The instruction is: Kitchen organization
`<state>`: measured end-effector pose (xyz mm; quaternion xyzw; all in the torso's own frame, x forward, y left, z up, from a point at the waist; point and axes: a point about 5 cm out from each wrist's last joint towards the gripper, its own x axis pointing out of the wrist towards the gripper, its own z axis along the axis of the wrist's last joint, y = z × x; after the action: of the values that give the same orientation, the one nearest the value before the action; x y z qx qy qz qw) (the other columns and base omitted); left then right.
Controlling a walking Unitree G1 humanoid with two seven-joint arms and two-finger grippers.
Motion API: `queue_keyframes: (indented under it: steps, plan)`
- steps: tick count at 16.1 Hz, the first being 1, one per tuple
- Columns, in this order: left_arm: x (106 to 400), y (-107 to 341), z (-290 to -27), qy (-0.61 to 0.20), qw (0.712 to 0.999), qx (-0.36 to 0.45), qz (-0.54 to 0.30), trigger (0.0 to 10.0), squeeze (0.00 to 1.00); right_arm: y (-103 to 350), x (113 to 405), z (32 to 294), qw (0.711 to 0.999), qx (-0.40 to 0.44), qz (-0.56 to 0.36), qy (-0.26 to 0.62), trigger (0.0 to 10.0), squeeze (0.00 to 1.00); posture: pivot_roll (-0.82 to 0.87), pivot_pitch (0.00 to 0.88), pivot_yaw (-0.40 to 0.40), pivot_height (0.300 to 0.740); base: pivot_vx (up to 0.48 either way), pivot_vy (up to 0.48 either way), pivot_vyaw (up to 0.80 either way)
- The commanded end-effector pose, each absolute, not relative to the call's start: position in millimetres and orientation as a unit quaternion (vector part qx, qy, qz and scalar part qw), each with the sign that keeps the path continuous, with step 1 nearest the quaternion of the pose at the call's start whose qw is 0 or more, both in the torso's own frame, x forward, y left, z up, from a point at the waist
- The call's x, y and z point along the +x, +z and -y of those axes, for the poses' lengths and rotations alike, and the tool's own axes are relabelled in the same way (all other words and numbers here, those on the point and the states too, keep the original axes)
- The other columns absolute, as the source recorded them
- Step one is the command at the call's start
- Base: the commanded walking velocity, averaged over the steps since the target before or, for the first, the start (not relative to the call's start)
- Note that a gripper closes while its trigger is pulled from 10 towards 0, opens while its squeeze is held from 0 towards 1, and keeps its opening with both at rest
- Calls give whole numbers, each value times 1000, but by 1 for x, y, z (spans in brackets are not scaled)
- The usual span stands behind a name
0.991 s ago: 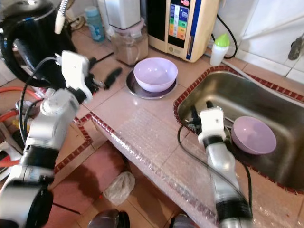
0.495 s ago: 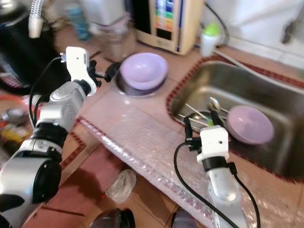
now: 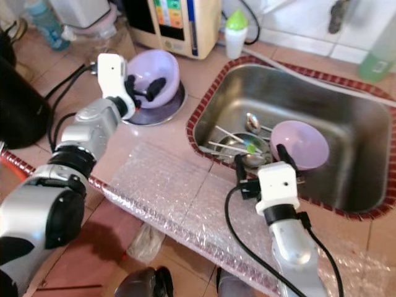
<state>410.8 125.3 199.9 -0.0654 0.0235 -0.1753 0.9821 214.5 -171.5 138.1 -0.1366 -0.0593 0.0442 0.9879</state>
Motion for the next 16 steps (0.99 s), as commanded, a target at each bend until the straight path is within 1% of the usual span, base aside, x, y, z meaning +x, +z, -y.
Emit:
queue_keyframes:
  steps: [1,4,7,8,9,10,12,13,14,15,16]
  plan:
    - [413,204,-133,-160,985,-66,-17,10000,0,139,209,169,988,-136,50,52,10000,0,-211,232,122,740,0,0,0]
    - [414,211,-131,-166,984,-63,-3,10000,0,137,208,168,988,-135,42,53,10000,0,-209,222,115,740,0,0,0]
    - [415,230,-131,-173,982,-57,43,10000,0,137,212,168,988,-135,44,54,10000,0,-205,207,112,740,0,0,0]
    - [414,240,-135,-166,982,-62,72,10000,1000,137,215,167,988,-135,45,55,10000,0,-198,196,110,740,0,0,0]
    - [414,243,-137,-163,981,-58,84,10000,1000,137,216,167,988,-135,46,56,10000,0,-198,196,110,740,0,0,0]
    - [413,248,-147,-131,984,-59,105,10000,1000,136,218,165,988,-133,46,62,10000,0,-187,184,102,740,0,0,0]
    - [412,248,-159,-91,987,-60,115,10000,1000,135,221,163,988,-132,46,68,10000,0,-168,177,90,740,0,0,0]
    - [412,240,-168,-63,991,-67,102,10000,1000,136,224,161,987,-129,48,76,10000,0,-168,177,90,740,0,0,0]
    - [412,236,-171,-57,991,-75,91,10000,882,136,225,160,987,-127,51,81,10000,0,-162,171,87,740,0,0,0]
    - [412,233,-173,-56,992,-79,79,10000,118,138,226,159,988,-121,55,85,10000,0,-160,169,85,740,0,0,0]
    - [413,225,-174,-54,993,-88,50,10000,0,145,229,156,987,-111,68,91,10000,0,-159,167,87,740,0,0,0]
